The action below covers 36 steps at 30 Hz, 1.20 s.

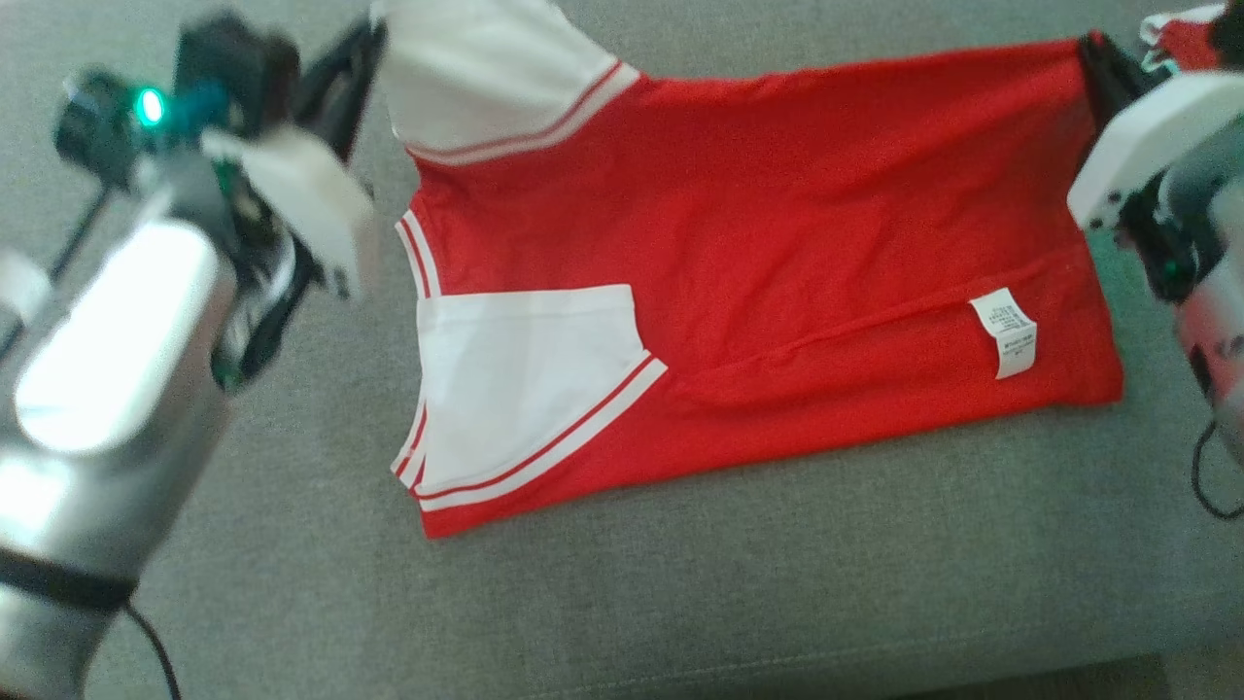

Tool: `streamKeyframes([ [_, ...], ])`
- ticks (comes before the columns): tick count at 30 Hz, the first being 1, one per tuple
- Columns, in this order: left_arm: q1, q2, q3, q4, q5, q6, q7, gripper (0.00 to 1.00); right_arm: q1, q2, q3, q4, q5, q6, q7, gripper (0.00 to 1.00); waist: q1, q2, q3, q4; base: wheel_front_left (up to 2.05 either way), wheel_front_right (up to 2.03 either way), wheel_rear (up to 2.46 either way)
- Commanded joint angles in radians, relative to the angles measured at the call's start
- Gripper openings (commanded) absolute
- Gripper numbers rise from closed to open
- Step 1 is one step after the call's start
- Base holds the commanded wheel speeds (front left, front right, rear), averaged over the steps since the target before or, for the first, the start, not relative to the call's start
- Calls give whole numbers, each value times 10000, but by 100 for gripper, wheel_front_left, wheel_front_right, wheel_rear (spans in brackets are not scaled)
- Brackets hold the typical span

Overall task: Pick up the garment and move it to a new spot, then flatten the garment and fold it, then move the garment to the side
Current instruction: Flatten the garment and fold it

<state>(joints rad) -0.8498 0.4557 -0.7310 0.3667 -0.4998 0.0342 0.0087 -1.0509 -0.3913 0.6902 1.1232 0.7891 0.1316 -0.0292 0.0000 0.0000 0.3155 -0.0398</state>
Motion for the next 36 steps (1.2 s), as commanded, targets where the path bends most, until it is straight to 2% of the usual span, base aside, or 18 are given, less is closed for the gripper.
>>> streamKeyframes([
  [1, -43, 556, 505, -497, -107, 158, -106, 0, 222, -166, -12, -252, 96, -9, -250, 0, 0, 0, -180, 66, 0, 0, 0],
  [8, 1944, 1017, 515, -2054, -454, 841, -253, 0, 1172, -359, -200, -166, 104, -9, -1180, 0, 0, 0, -552, 287, 0, 0, 0],
  [17, 3637, 1237, 266, -3793, -625, 1619, -97, 0, 2086, -175, -806, 331, 85, -9, -2069, 0, 0, 0, -694, 412, 0, 0, 0],
  [32, 4981, 1238, -143, -4143, -717, 2186, -126, 0, 3143, 180, -1793, 345, -562, -9, -2321, 0, 0, 0, -1100, 478, 0, 0, 0],
  [34, 5135, 1230, -126, -4114, -789, 2256, -178, 0, 3380, 193, -2031, 215, -724, -9, -2322, 23, 0, 0, -1169, 477, 0, 0, 0],
  [35, 5213, 1224, -126, -4100, -829, 2277, -199, 0, 3500, 210, -2165, 158, -799, -9, -2322, 43, 0, 0, -1201, 477, 0, 0, 0],
  [36, 5278, 1220, -141, -4084, -843, 2291, -227, 0, 3624, 223, -2295, 118, -887, -9, -2323, 80, 0, 0, -1240, 480, 0, 0, 0],
])
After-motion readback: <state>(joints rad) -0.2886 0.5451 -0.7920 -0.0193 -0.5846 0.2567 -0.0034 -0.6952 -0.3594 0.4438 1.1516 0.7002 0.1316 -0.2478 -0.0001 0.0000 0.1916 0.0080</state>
